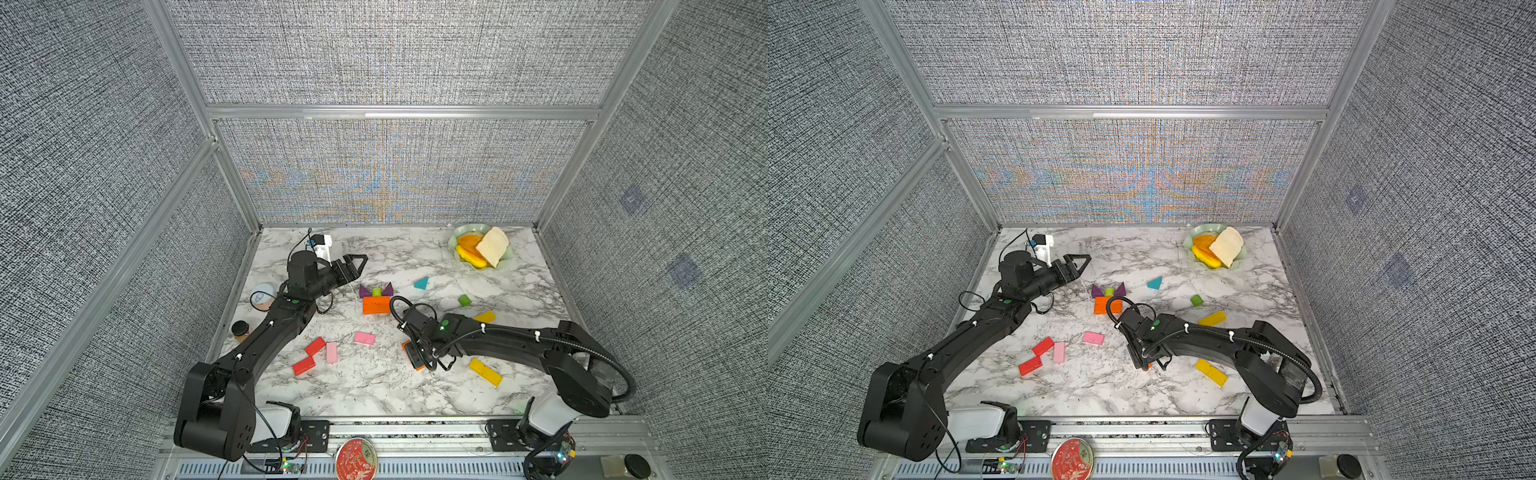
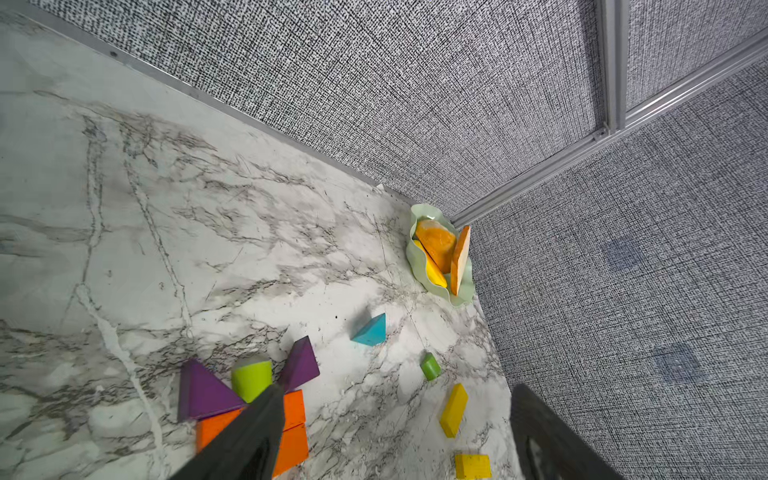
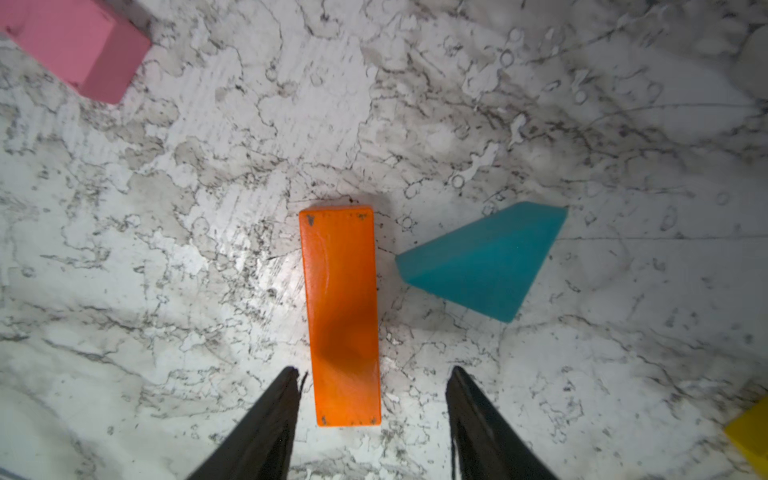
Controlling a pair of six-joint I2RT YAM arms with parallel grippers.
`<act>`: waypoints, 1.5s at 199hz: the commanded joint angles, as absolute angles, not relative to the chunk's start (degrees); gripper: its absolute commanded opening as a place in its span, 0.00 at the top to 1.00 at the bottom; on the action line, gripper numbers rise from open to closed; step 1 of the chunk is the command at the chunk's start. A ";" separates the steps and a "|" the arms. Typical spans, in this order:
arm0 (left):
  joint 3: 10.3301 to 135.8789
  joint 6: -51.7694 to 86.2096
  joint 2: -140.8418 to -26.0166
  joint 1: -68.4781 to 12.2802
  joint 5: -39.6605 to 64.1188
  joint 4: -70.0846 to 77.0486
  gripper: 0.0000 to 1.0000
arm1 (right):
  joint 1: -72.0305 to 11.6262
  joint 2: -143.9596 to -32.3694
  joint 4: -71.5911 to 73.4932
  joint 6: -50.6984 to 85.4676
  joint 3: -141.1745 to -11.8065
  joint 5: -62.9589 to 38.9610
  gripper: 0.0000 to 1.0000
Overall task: Assemble a carrot with building blocks
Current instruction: Pick up the building block from the center of the board, then place the building block at the center of the board.
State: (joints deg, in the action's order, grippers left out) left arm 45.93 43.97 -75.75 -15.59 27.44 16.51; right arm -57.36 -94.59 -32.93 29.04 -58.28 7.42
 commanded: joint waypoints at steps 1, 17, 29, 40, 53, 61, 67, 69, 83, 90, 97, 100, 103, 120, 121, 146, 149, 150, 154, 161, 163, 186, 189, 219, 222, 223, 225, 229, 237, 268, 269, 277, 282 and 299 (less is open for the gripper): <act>46.17 43.87 -75.65 -15.64 28.20 18.11 0.14 | -57.40 -96.10 -31.28 29.64 -58.58 6.18 0.40; 46.38 43.61 -75.67 -15.64 27.93 17.70 0.14 | -57.39 -97.68 -30.39 29.03 -59.14 5.51 0.41; 46.41 43.79 -75.74 -15.64 28.12 17.75 0.14 | -57.39 -98.76 -29.63 28.89 -59.15 5.34 0.43; 46.41 43.77 -75.74 -15.64 28.08 17.69 0.14 | -57.39 -99.40 -29.30 28.99 -59.26 6.01 0.48; 46.41 43.70 -75.72 -15.64 27.87 17.49 0.14 | -57.56 -99.99 -29.36 29.08 -59.80 5.89 0.51; 46.58 43.59 -75.75 -15.64 27.91 17.40 0.14 | -57.85 -100.19 -29.07 29.07 -59.94 5.41 0.53; 46.59 43.62 -75.75 -15.64 27.86 17.32 0.14 | -57.99 -100.41 -29.05 29.14 -60.15 5.35 0.57; 46.61 43.62 -75.76 -15.64 27.86 17.31 0.14 | -58.00 -100.49 -29.15 29.17 -60.23 5.40 0.58; 46.59 43.62 -75.60 -15.64 27.86 17.19 0.14 | -58.68 -100.99 -29.92 28.84 -60.97 6.47 0.65; 46.69 43.60 -75.57 -15.64 27.88 17.14 0.14 | -59.01 -101.15 -30.28 28.61 -61.37 6.74 0.66; 46.74 43.59 -75.50 -15.64 27.88 17.12 0.14 | -59.19 -101.42 -30.73 28.50 -61.81 6.92 0.67; 46.68 43.59 -75.45 -15.64 27.91 17.14 0.14 | -59.28 -101.50 -31.00 28.35 -62.02 7.02 0.67; 46.67 43.59 -75.37 -15.64 27.88 17.14 0.14 | -59.40 -101.56 -31.09 28.33 -62.12 7.03 0.68; 46.79 43.51 -75.23 -15.64 27.69 16.88 0.14 | -59.81 -101.44 -32.07 28.13 -63.00 7.58 0.70; 46.78 43.51 -75.23 -15.64 27.69 16.88 0.14 | -59.87 -101.39 -32.08 28.08 -63.10 7.66 0.70; 46.89 43.25 -74.86 -15.64 27.56 16.70 0.14 | -60.38 -100.77 -32.77 27.08 -64.51 8.52 0.72; 46.99 43.13 -74.80 -15.64 27.43 16.62 0.14 | -60.38 -100.69 -32.80 26.81 -64.75 8.53 0.72; 47.01 43.10 -74.75 -15.64 27.38 16.57 0.14 | -60.38 -100.66 -32.79 26.68 -64.90 8.53 0.72; 46.94 42.86 -74.67 -15.64 27.23 16.38 0.14 | -60.38 -100.59 -32.91 26.29 -65.30 8.64 0.72; 47.11 42.49 -74.50 -15.64 26.62 15.83 0.14 | -60.34 -100.69 -33.13 25.43 -66.06 9.15 0.72; 47.15 42.35 -74.48 -15.64 26.47 15.65 0.14 | -60.30 -100.69 -33.11 25.21 -66.37 9.32 0.72; 47.54 41.25 -73.79 -15.59 24.99 14.42 0.14 | -60.11 -101.85 -31.21 18.69 -69.16 10.58 0.73; 47.59 41.16 -73.70 -15.63 24.70 14.27 0.14 | -60.12 -101.99 -30.52 17.50 -69.42 10.55 0.73; 47.55 40.61 -72.00 -15.23 18.88 11.39 0.14 | -59.72 -105.38 -28.66 7.87 -73.94 9.14 0.72; 47.44 40.53 -71.77 -15.14 18.29 11.23 0.14 | -59.75 -105.81 -28.28 6.77 -74.37 8.78 0.72; 47.41 40.52 -71.70 -15.09 18.11 11.20 0.14 | -59.71 -105.95 -28.29 6.42 -74.54 8.56 0.72; 47.34 40.52 -71.49 -15.00 17.80 11.17 0.14 | -59.58 -106.27 -28.30 5.71 -74.93 8.14 0.72; 47.22 40.52 -71.27 -14.85 17.36 11.16 0.14 | -59.44 -107.07 -28.39 4.35 -75.72 7.40 0.72; 46.95 40.60 -70.67 -14.53 16.37 11.23 0.14 | -59.29 -108.69 -28.83 2.14 -77.42 6.52 0.72; 46.49 40.34 -69.63 -13.98 14.65 11.20 0.14 | -58.71 -115.52 -31.88 -1.90 -84.76 8.58 0.72; 46.49 40.34 -69.66 -13.98 14.66 11.18 0.14 | -58.71 -115.68 -31.94 -2.05 -84.96 8.64 0.73; 46.51 40.43 -69.69 -13.97 15.09 11.31 0.14 | -58.63 -116.66 -31.93 -2.97 -85.98 9.02 0.73; 46.61 40.56 -69.74 -13.98 15.37 11.42 0.14 | -58.65 -117.05 -31.75 -3.34 -86.51 9.23 0.73; 46.58 40.69 -69.95 -13.97 15.82 11.44 0.14 | -58.54 -118.09 -31.39 -4.50 -87.83 9.54 0.73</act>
